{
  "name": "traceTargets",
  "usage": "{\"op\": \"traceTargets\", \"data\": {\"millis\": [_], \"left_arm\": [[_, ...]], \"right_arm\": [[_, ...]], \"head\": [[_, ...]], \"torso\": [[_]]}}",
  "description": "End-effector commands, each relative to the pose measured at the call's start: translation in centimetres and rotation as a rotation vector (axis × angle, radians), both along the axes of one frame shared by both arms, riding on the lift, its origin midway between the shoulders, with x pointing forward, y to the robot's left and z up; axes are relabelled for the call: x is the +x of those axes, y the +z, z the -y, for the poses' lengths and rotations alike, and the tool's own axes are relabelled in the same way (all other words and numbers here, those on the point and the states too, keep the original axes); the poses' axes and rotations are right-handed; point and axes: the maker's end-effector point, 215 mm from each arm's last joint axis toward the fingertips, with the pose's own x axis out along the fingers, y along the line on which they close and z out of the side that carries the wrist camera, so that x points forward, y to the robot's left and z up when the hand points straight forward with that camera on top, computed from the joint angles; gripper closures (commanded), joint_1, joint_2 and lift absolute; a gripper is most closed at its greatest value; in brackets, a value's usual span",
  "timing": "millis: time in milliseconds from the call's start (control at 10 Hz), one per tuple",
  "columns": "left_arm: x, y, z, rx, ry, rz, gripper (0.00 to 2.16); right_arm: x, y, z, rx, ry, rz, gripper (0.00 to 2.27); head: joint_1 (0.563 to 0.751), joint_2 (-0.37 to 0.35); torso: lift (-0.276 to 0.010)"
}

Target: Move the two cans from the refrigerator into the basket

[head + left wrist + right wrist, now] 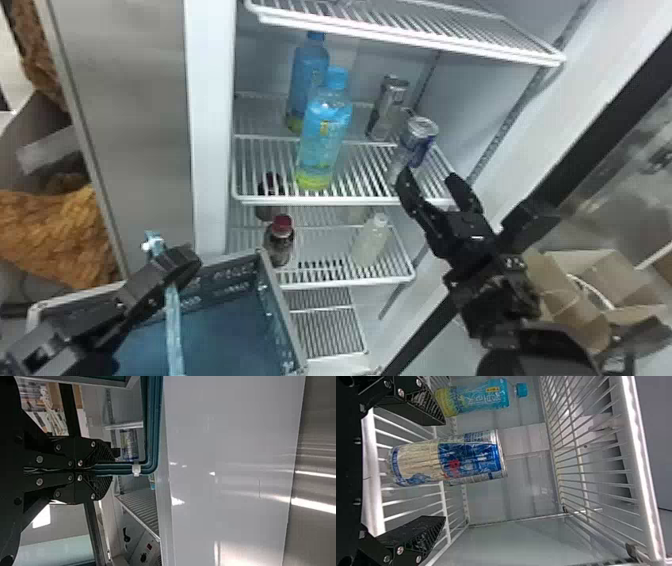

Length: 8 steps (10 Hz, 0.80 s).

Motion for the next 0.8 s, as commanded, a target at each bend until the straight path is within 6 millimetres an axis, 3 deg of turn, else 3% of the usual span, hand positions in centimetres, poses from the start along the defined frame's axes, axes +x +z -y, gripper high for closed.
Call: {"op": "traceTargets", "data": {"millis": [0,300,500,700], "left_arm": [[0.0,0.0,0.1,-0.001,0.001,-0.001,1.20],[0.0,0.0,0.1,-0.002,0.001,-0.001,1.20],[-0.1,-0.1,0.1,-0.002,0.001,-0.004,1.20],[0.0,-0.1,0.1,-0.001,0.001,-0.005,1.20]], "right_arm": [[1.5,0.3,0.0,-0.009,-0.001,0.004,0.20],[4.2,-0.3,-1.3,-0.005,0.028,-0.021,0.20],[5.3,-1.0,-2.5,0.003,0.054,-0.039,0.20],[6.0,-0.8,-2.5,0.003,0.052,-0.037,0.20]], "head": [[0.695,-0.316],[0.695,-0.303],[0.695,-0.288],[0.695,-0.272]], "torso": [[-0.035],[-0.035],[-0.035],[-0.035]]}}
